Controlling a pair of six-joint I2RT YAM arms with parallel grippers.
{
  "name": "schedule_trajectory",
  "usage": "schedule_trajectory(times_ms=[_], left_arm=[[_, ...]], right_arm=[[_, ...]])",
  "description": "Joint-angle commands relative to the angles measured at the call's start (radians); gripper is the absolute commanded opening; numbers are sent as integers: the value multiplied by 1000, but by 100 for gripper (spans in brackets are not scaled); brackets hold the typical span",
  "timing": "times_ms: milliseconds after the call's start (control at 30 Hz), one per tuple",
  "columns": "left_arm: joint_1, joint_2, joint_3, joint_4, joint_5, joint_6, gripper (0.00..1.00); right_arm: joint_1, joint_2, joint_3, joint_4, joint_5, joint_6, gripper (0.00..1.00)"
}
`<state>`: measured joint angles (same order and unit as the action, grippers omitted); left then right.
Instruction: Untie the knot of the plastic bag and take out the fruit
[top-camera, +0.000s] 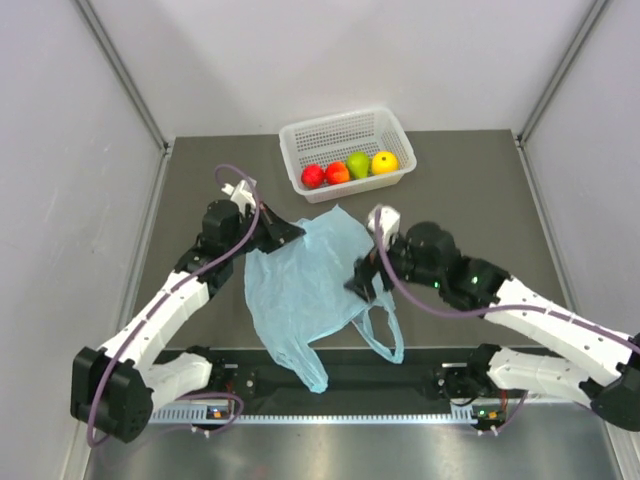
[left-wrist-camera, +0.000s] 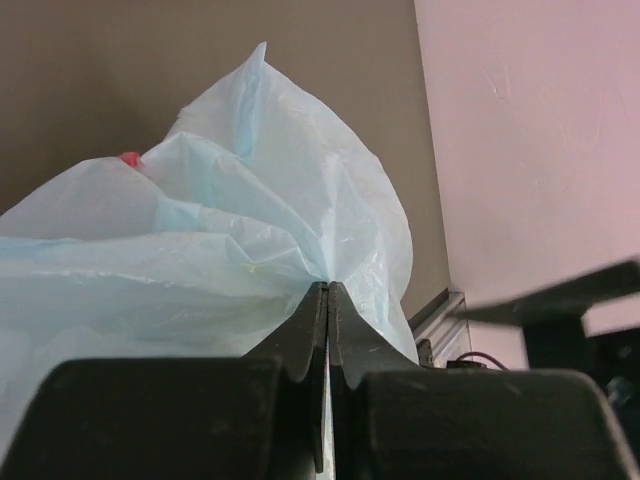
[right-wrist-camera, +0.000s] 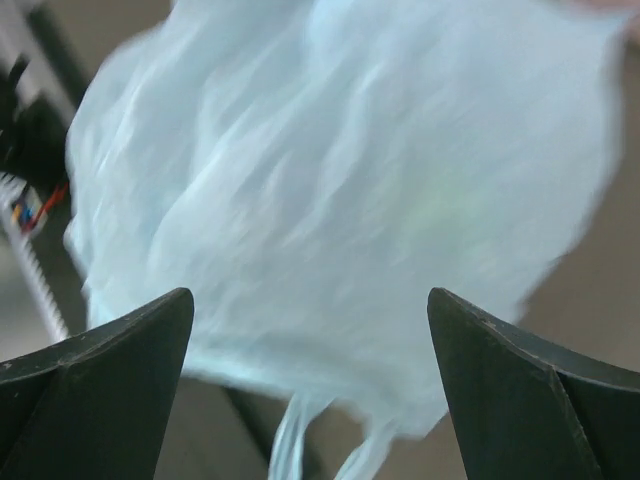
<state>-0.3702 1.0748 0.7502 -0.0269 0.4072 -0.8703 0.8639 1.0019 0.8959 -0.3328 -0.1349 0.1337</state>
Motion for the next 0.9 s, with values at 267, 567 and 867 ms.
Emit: schedule_trajectory(times_ms=[267,567,867], left_arm=[[-3,-68,40,-116,-91,-1,0],[-3,-105,100,-166,-120,16,0],[-4,-61,5,-120,-108,5,0]], right_arm=[[389,-296,-265,66,-40,168,94],[486,-28,-261,149,41,198,84],[485,297,-169,325,332,240,80]])
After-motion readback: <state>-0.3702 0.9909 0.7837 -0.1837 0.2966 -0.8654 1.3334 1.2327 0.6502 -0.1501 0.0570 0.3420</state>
